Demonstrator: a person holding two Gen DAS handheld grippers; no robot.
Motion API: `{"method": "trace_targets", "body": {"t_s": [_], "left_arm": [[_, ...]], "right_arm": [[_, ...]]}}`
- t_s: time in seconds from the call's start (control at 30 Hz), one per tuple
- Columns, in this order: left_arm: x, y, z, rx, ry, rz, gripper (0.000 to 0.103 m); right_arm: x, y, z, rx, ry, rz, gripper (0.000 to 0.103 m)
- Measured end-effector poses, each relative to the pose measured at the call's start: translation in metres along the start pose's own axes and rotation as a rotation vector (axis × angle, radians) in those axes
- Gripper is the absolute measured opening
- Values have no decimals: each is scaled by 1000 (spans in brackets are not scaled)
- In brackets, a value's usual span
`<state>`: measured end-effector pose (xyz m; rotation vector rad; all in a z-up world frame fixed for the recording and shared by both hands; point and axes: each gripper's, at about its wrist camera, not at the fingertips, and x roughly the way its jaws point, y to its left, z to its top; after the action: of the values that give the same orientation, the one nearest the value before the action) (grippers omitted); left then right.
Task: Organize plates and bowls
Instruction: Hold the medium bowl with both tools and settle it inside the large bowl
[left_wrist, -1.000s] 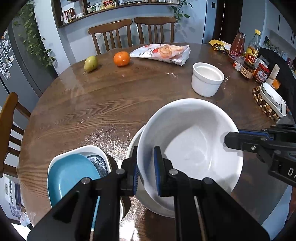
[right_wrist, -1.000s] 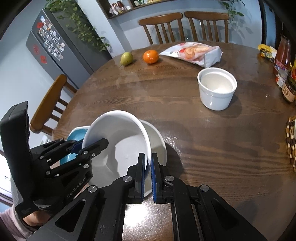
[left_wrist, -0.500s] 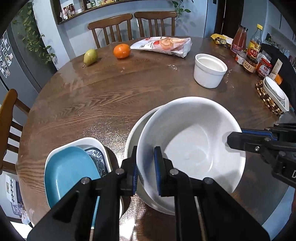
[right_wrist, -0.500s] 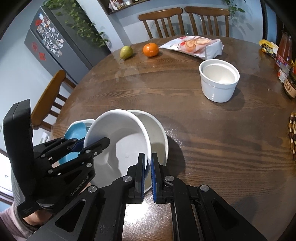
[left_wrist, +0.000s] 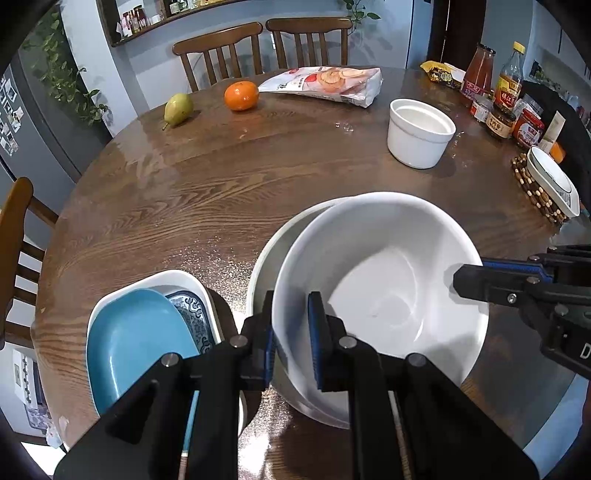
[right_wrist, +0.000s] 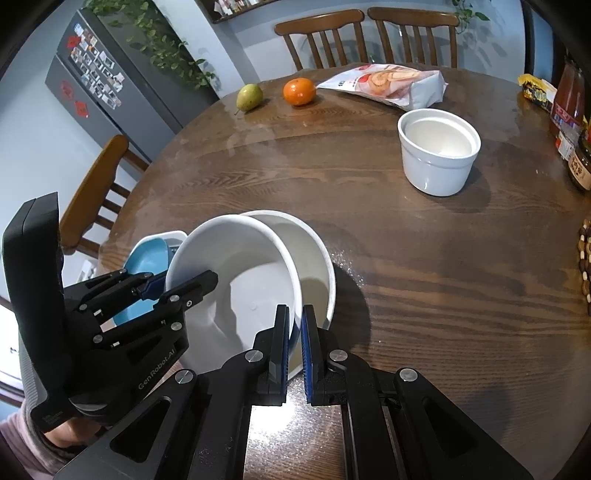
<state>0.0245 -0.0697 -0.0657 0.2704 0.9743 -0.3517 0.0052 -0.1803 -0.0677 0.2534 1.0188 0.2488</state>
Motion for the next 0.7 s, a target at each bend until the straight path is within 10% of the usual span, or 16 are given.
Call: {"method": "trace_targets", "body": {"t_s": [0.7], "left_arm": [[6, -6, 3, 16, 16, 5, 15]], "right_arm": [[4, -2, 0, 5, 16, -8, 7]]}}
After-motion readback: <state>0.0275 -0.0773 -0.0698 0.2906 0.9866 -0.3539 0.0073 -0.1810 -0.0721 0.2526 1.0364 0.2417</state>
